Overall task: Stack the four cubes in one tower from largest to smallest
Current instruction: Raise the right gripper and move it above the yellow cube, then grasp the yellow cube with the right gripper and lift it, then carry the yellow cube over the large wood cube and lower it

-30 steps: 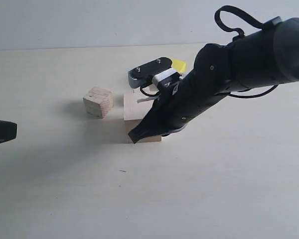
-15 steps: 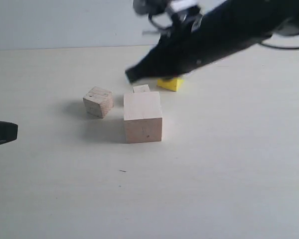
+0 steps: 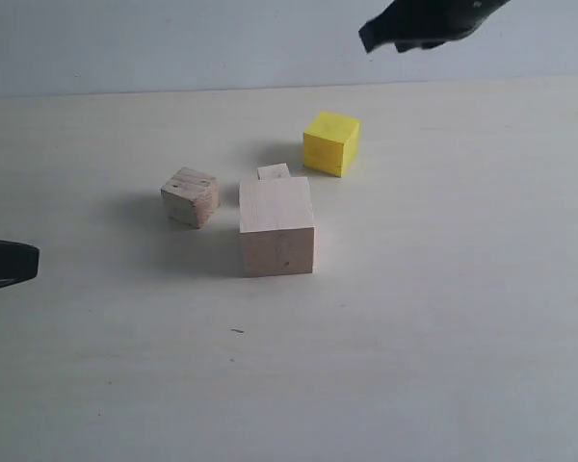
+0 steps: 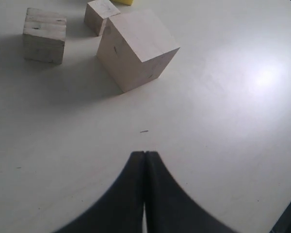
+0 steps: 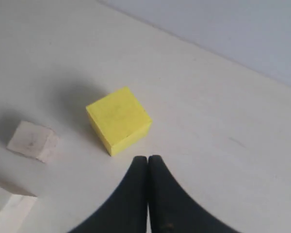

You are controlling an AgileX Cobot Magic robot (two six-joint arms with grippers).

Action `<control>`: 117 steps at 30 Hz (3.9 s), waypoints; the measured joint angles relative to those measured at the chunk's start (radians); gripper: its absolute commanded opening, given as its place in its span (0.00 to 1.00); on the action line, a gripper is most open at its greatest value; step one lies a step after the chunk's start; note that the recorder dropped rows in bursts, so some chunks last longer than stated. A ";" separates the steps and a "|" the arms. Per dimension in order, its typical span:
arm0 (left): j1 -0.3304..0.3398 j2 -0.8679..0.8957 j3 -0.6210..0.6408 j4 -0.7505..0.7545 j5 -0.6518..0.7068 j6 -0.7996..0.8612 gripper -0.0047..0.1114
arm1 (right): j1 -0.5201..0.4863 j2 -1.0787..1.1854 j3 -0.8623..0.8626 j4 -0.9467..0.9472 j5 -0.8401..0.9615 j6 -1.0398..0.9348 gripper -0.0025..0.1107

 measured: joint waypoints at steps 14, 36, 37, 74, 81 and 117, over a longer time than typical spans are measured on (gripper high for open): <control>0.000 0.000 0.000 0.002 0.009 0.000 0.04 | 0.000 0.256 -0.138 0.130 -0.040 -0.313 0.80; 0.000 0.000 0.000 0.045 0.054 0.000 0.04 | 0.000 0.520 -0.368 0.326 0.001 -0.716 0.83; 0.000 0.000 0.000 0.050 0.056 0.000 0.04 | -0.002 0.536 -0.381 0.327 0.006 -0.720 0.83; 0.000 0.000 0.000 0.072 0.088 0.000 0.04 | -0.058 0.408 -0.416 0.357 0.304 -0.801 0.02; 0.000 0.000 0.000 0.074 0.095 -0.002 0.04 | -0.058 0.289 -0.416 0.460 0.532 -0.934 0.02; 0.000 0.000 0.000 0.085 0.097 0.000 0.04 | 0.114 0.295 -0.268 0.480 0.540 -1.176 0.02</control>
